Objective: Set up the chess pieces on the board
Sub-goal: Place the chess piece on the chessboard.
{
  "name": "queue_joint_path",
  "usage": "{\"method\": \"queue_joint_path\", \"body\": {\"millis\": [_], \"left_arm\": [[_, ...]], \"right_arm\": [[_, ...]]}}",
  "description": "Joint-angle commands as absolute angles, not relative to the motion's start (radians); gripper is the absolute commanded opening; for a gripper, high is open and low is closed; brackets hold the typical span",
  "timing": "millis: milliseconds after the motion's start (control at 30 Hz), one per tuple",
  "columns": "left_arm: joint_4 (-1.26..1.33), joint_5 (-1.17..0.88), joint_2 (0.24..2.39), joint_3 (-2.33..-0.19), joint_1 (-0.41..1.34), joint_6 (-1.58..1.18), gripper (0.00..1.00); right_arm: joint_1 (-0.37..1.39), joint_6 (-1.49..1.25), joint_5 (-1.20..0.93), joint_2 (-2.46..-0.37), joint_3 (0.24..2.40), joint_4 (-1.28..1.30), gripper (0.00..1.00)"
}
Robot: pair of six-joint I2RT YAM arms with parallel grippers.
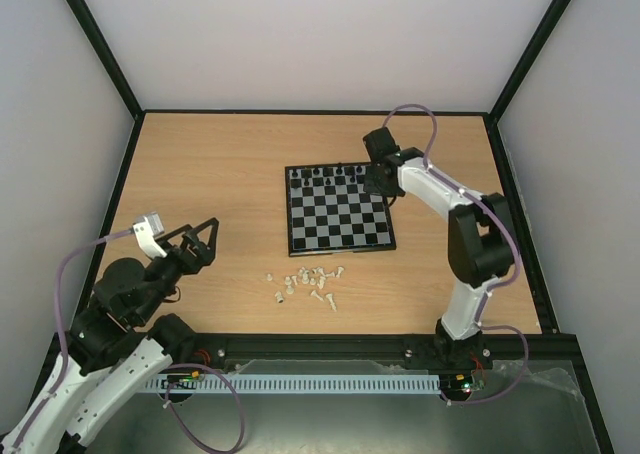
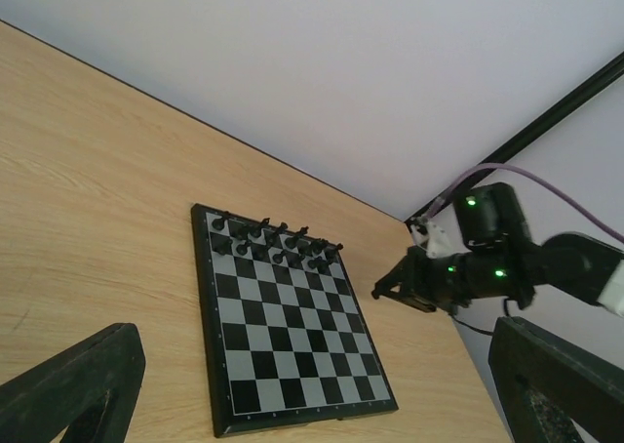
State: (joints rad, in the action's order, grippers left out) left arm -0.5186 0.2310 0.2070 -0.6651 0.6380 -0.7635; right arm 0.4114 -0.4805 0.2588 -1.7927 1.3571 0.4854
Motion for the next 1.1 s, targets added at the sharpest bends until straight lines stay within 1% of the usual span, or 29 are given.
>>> {"method": "queue_joint_path", "body": {"millis": [0, 300, 500, 1067], "left_arm": [[-0.449, 0.209, 0.22, -0.642, 0.634, -0.761, 1.0], [-0.429, 0.219, 0.24, -0.62, 0.634, -0.751, 1.0], [-0.42, 0.225, 0.256, -0.624, 0.635, -0.741, 1.0], [-0.39, 0.219, 0.298, -0.615, 0.634, -0.737, 1.0]], "right_arm": [[0.389, -0.463, 0.251, -1.907, 1.465, 0.478, 0.08], [0.363, -0.448, 0.266, -2.109, 1.655, 0.493, 0.08], [0.356, -0.445, 0.261, -2.177, 1.714, 0.502, 0.08], [0.341, -0.44, 0.231, -2.2, 1.696, 0.485, 0.09]]}}
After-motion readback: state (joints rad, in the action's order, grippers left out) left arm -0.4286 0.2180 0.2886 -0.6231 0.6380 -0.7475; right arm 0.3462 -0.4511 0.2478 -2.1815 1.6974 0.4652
